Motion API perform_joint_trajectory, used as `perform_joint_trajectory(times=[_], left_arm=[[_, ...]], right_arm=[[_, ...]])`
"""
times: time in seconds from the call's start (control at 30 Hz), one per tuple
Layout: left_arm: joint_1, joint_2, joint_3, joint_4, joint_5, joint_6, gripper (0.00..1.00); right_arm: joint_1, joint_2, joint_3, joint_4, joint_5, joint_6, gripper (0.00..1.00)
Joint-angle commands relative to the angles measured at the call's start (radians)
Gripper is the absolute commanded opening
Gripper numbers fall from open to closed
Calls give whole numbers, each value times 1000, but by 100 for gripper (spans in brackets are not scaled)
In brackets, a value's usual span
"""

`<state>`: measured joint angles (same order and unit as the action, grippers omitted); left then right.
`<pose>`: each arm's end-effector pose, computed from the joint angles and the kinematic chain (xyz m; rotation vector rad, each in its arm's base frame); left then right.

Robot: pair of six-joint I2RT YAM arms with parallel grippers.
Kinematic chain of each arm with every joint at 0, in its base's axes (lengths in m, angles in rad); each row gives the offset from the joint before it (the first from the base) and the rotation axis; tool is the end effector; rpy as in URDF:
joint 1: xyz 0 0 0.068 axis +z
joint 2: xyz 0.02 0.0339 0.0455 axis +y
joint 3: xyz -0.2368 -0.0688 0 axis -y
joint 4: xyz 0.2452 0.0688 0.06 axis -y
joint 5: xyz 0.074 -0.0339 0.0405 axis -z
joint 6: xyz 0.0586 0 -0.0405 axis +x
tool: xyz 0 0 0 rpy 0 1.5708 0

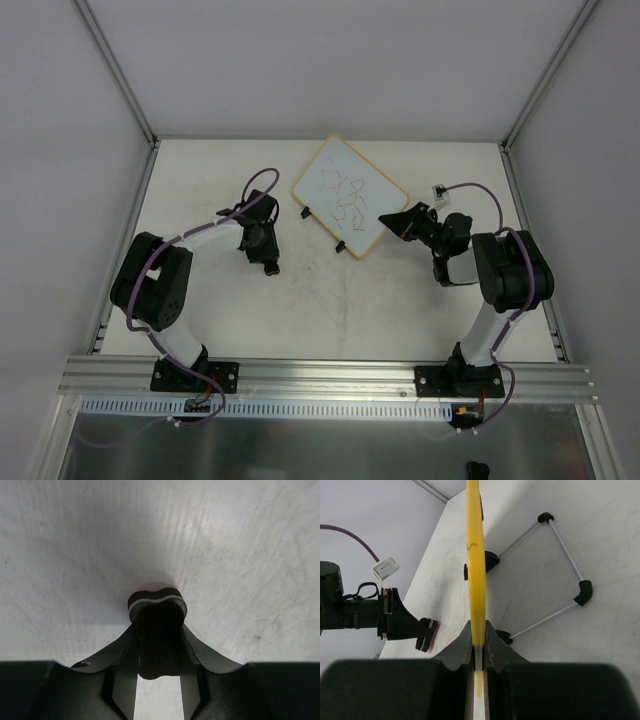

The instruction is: Erase the whiteboard

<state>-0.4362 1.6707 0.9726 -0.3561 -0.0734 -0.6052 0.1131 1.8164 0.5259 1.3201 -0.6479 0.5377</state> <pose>0.3058 -0.1378 0.1223 -0.2489 2.6339 -0.2635 0.3177 0.0717 0.1277 -0.1972 1.6257 1.0020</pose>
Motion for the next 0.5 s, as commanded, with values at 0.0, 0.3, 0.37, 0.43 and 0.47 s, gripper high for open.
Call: perform_joint_trajectory(times=[0.0, 0.3, 0.37, 0.43, 0.47], left_arm=[[23, 4, 104, 2, 70, 90, 0], [51, 32, 379, 48, 108, 237, 0], [83, 53, 419, 78, 208, 232, 0], [93, 64, 442, 159, 266, 235, 0], [93, 76, 448, 186, 280, 246, 0]], right_arm=[[2, -5, 6, 212, 17, -27, 0], [2, 4, 17, 212, 7, -25, 0], [2, 4, 20, 212, 4, -25, 0], [2, 6, 22, 212, 2, -25, 0], [3, 7, 23, 212, 1, -25, 0]])
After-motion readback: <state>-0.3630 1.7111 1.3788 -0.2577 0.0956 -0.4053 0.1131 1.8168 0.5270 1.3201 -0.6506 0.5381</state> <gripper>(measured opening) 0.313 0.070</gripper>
